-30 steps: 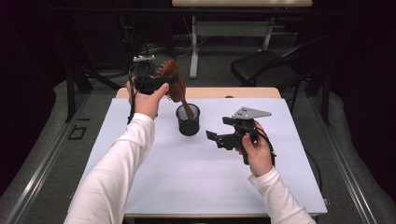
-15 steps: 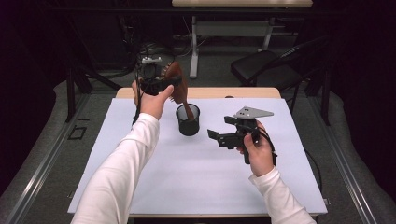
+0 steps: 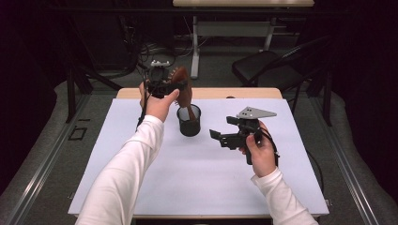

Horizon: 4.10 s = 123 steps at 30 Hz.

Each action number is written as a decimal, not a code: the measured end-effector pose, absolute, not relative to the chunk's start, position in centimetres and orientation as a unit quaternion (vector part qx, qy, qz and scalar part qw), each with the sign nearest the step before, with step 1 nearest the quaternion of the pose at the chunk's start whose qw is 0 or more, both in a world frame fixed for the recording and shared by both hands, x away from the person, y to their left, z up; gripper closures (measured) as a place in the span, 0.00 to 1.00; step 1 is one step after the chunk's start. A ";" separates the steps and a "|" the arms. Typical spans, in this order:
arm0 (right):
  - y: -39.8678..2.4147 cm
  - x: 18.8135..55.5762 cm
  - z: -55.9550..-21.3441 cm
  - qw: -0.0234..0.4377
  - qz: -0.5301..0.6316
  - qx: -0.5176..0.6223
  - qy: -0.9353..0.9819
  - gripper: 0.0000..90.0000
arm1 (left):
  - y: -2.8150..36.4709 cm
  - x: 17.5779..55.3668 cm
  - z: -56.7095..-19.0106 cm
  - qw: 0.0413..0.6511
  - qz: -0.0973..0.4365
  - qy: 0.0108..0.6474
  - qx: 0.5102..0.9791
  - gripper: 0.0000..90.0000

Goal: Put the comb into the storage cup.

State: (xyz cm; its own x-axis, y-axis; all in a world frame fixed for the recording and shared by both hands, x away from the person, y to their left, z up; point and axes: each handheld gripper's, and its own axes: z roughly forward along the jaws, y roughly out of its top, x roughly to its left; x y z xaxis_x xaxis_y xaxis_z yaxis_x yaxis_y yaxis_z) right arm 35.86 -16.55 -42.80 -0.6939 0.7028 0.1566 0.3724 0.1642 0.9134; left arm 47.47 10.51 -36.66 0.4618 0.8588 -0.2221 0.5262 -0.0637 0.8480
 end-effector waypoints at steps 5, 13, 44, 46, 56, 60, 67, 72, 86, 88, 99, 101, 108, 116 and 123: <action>-16.5 35.9 -42.8 0.153 0.537 0.360 0.748 0.16 | 10.6 47.5 -37.3 0.472 0.174 0.487 0.714 0.55; -16.4 35.9 -42.9 0.153 0.535 0.358 0.750 0.16 | 10.6 47.6 -38.2 0.467 0.174 0.485 0.719 0.55; -16.3 35.9 -43.1 0.150 0.533 0.360 0.751 0.16 | 10.5 47.9 -40.8 0.469 0.170 0.490 0.715 0.54; -16.3 35.9 -43.1 0.150 0.533 0.360 0.751 0.16 | 10.6 47.9 -40.9 0.470 0.169 0.491 0.714 0.54; -16.3 36.0 -43.2 0.149 0.533 0.359 0.752 0.16 | 11.6 48.3 -41.3 0.484 0.146 0.510 0.696 0.54; -16.2 36.0 -43.2 0.148 0.532 0.360 0.752 0.16 | 12.2 48.5 -41.6 0.487 0.141 0.518 0.688 0.54; -16.2 35.9 -43.3 0.148 0.530 0.358 0.754 0.16 | 12.6 48.5 -41.8 0.493 0.143 0.522 0.681 0.54; -16.1 36.0 -43.4 0.147 0.528 0.359 0.755 0.16 | 13.0 48.5 -42.1 0.497 0.141 0.528 0.674 0.53; -16.1 36.1 -43.6 0.142 0.526 0.357 0.759 0.16 | 14.3 48.6 -42.7 0.500 0.131 0.552 0.654 0.52; -16.1 36.1 -43.6 0.142 0.526 0.357 0.759 0.16 | 14.5 48.6 -42.8 0.501 0.129 0.555 0.651 0.52; -16.2 36.1 -43.6 0.141 0.525 0.359 0.759 0.16 | 15.5 48.8 -43.4 0.506 0.118 0.573 0.634 0.51; -16.2 36.2 -43.6 0.141 0.525 0.359 0.759 0.16 | 15.7 48.8 -43.4 0.505 0.116 0.575 0.633 0.51; -16.1 36.1 -43.7 0.141 0.525 0.358 0.759 0.16 | 15.9 48.8 -43.5 0.506 0.111 0.580 0.629 0.50; -16.2 36.1 -43.6 0.141 0.526 0.360 0.758 0.16 | 16.5 48.9 -43.9 0.514 0.098 0.584 0.620 0.50; -16.2 36.2 -43.7 0.141 0.525 0.360 0.758 0.16 | 16.7 48.9 -44.1 0.521 0.085 0.586 0.614 0.51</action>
State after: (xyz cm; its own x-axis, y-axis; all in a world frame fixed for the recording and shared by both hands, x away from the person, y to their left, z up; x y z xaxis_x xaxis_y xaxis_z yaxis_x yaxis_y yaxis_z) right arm 36.16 -16.20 -43.67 -0.7014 0.6938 0.1633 0.3968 0.1898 0.8981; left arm 48.93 16.67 -44.06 0.2975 0.8091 -0.5067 0.6316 0.2312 0.7400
